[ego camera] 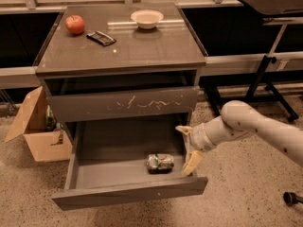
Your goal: Pick 7up can from middle drawer and place on counter
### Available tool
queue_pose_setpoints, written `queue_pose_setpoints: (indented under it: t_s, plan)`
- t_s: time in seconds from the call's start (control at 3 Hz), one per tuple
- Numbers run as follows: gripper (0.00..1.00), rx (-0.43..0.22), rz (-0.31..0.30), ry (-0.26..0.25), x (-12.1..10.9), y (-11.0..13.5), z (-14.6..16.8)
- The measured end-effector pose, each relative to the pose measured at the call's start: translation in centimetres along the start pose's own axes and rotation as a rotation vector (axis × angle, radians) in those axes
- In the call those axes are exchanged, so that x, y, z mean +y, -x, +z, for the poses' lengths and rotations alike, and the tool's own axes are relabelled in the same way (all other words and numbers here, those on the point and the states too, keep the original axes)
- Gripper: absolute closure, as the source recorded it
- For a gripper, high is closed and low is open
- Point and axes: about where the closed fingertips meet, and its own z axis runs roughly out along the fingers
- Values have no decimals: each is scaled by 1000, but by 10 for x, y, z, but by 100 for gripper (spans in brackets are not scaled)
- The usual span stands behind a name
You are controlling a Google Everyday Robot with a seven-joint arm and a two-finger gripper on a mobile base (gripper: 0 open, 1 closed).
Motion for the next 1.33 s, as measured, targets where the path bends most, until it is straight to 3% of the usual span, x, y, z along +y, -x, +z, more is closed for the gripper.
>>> queue_pose_setpoints:
  t_s: [0.67,1.33]
  plan:
    - [0,-60,-7,-7,-33,-28,52]
    - [0,-96,-21,27,-60,-53,108]
